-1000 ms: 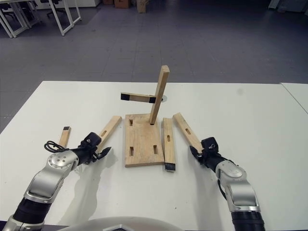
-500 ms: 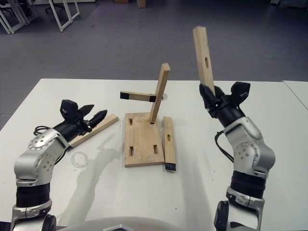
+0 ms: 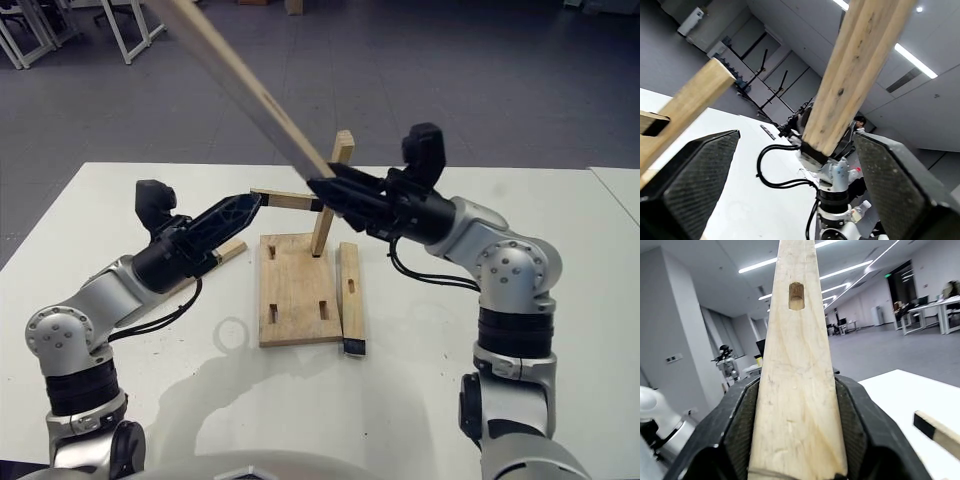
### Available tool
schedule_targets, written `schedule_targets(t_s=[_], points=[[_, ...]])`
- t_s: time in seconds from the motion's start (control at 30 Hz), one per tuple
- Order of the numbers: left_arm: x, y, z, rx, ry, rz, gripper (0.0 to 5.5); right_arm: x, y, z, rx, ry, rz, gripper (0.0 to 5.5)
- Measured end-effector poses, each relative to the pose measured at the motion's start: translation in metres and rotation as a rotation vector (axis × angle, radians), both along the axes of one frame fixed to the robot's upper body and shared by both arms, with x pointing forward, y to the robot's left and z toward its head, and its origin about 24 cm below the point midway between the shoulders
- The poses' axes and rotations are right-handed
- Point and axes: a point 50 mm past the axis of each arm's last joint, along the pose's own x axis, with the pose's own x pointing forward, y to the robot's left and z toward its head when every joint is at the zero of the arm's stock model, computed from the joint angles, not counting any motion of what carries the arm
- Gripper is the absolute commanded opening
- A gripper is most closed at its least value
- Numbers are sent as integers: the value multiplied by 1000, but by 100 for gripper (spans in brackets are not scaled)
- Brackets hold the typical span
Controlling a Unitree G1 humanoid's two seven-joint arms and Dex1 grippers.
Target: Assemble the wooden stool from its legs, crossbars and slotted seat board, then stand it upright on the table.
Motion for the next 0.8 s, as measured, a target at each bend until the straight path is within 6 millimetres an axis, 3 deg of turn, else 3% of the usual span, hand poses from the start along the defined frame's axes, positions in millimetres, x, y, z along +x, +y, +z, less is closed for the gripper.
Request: schedule_targets(t_s=[0.17, 0.43, 0.8], points=[[-4, -6, 9, -33, -10, -67, 522, 0, 4, -5, -17, -7, 42, 203], [0, -4, 12, -25, -49, -22, 526, -10, 16, -20, -53, 24, 130, 203], [-5, -7, 17, -42, -132, -84, 355, -9, 22, -26, -67, 38, 135, 203]])
